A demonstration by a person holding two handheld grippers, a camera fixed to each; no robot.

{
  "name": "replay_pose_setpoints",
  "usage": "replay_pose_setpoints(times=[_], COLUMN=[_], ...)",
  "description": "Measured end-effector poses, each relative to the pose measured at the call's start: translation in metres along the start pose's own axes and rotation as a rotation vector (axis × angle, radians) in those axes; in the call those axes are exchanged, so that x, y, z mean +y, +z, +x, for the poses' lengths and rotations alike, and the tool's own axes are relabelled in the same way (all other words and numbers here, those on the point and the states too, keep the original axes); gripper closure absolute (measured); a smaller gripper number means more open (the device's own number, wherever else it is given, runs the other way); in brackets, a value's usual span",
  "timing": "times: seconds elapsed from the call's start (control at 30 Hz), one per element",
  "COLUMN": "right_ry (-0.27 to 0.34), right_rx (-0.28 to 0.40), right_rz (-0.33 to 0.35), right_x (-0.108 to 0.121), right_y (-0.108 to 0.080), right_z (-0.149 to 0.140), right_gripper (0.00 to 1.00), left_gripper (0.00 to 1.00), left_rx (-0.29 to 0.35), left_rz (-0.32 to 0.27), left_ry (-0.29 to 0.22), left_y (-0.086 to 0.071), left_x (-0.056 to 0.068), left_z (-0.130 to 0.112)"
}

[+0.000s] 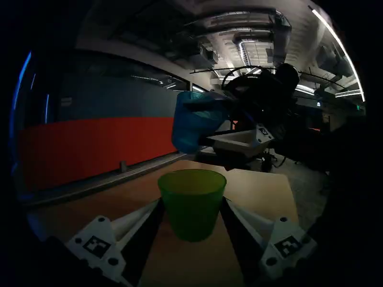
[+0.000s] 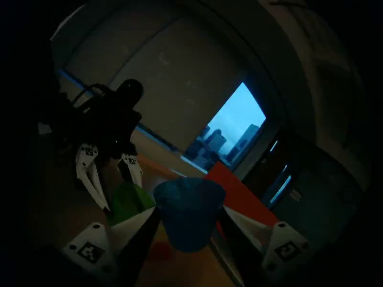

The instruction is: Pour water

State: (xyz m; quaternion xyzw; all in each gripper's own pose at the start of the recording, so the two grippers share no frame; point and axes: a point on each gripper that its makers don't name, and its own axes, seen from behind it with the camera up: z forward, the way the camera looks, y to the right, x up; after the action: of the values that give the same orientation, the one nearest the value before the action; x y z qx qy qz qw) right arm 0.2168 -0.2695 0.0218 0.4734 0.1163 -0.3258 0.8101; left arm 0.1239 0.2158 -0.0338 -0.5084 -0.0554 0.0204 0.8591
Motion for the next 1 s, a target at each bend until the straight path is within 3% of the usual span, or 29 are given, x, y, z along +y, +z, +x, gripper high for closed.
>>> replay_pose_setpoints(times=[0.47,1.0], right_ry=[-0.102,-0.202], right_rx=[-0.017,-0.039], right_rz=[0.017,0.015], right_x=[0.003,0.01], right_y=[0.008,0.011], right_z=[0.004,0.005], right_gripper=[0.02,0.02], left_gripper=[0.19,0.19], left_rx=[0.012,0.041], left_rz=[-0.005,-0.002], left_ry=[0.031,0.027], left_y=[0.001,0.0], left_x=[0.002,0.002], left_z=[0.002,0.01])
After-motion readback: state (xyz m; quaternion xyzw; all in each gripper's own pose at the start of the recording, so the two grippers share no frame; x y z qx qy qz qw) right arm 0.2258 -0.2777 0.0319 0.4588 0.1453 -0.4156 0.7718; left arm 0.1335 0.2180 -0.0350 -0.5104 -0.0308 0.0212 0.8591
